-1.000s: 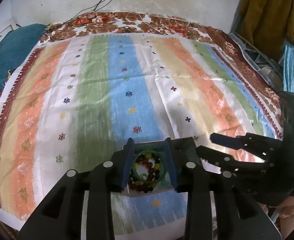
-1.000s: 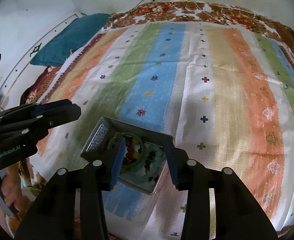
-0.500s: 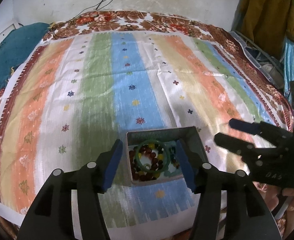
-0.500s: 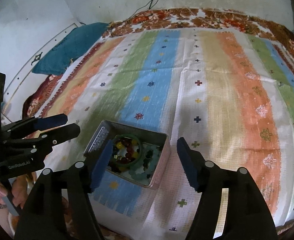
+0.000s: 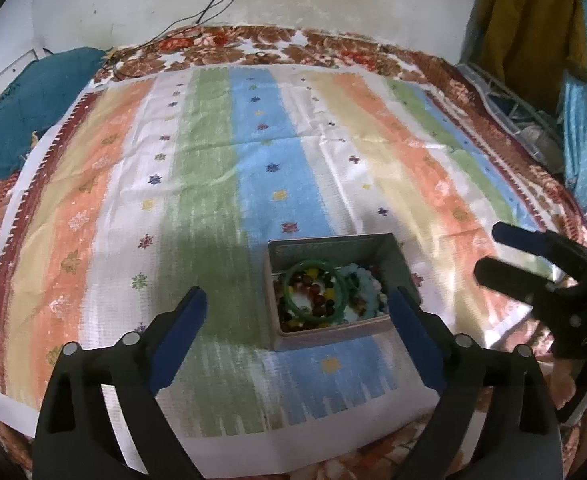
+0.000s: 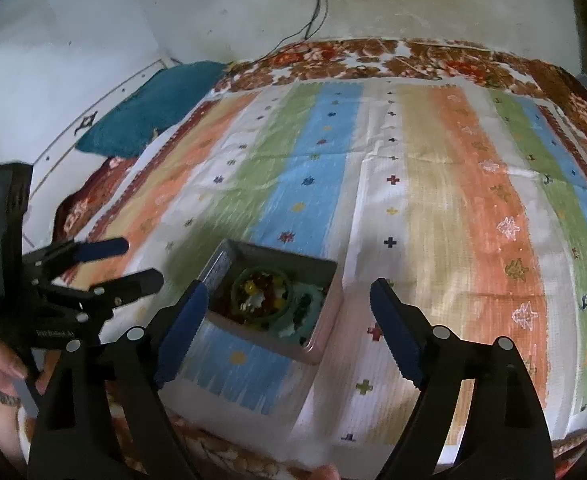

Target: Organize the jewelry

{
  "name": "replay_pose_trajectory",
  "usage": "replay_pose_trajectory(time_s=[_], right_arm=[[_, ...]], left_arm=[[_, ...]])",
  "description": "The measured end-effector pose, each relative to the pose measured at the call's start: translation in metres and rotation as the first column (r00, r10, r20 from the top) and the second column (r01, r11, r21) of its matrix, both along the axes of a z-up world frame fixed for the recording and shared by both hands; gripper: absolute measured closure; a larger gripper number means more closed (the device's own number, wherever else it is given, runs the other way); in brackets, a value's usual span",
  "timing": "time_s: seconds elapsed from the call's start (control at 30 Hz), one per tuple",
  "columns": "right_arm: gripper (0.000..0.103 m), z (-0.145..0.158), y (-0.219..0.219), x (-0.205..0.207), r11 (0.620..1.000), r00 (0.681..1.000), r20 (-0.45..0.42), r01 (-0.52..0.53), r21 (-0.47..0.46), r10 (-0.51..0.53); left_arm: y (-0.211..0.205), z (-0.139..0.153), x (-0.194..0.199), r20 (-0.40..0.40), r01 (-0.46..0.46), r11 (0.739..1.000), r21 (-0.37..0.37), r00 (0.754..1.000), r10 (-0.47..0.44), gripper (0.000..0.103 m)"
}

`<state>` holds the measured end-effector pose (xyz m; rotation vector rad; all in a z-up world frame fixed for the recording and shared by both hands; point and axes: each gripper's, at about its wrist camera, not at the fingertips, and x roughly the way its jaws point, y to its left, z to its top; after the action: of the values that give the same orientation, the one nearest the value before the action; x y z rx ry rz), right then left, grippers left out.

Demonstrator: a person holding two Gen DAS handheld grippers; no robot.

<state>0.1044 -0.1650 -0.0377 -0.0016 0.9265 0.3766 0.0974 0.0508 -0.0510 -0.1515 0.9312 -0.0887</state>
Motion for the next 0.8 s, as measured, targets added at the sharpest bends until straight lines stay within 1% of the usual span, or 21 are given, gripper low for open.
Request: replay_pose_trajectory(time_s=[0.1,0.23,0.33,0.43,0.53,0.8], right_arm=[[0.014,0.006,0.005,-0.01,0.999,0.999,0.031,-0.022,-0.028,0.022],[0.012,0.01,0.007,-0.02,0.998,0.998,0.053,-0.019,-0.054,0.021],[0.011,0.012,0.003,-0.026,0.999,0.999,0.036,-0.009,-0.038,0.01],[0.011,0.016,-0.002,-0.035,0.999,0.999,0.049,0.012,-0.044,-0.01],[0.01,0.021,-0.005,-0.044,0.998,0.998,0.069,0.012,-0.053,-0.008],[0.01,0.029,-0.008,-0.063,0.998,0.991,0.136,0.008,-0.054,0.0]], left_arm=[[-0.006,0.004,-0.007,0.024,0.025,1.0,0.008,0.999,-0.025,0.006],[-0.014,0.01,-0.016,0.052,0.032,0.998,0.058,0.998,-0.035,0.006],[-0.022,0.014,-0.023,0.062,0.054,0.995,0.085,0.996,-0.059,0.006],[-0.028,0.019,-0.032,0.081,0.04,0.99,0.133,0.995,-0.051,0.006],[-0.03,0.023,-0.039,0.091,0.038,0.991,0.125,0.995,-0.05,0.006],[-0.039,0.029,-0.057,0.127,0.021,0.987,0.157,0.991,-0.042,0.006]])
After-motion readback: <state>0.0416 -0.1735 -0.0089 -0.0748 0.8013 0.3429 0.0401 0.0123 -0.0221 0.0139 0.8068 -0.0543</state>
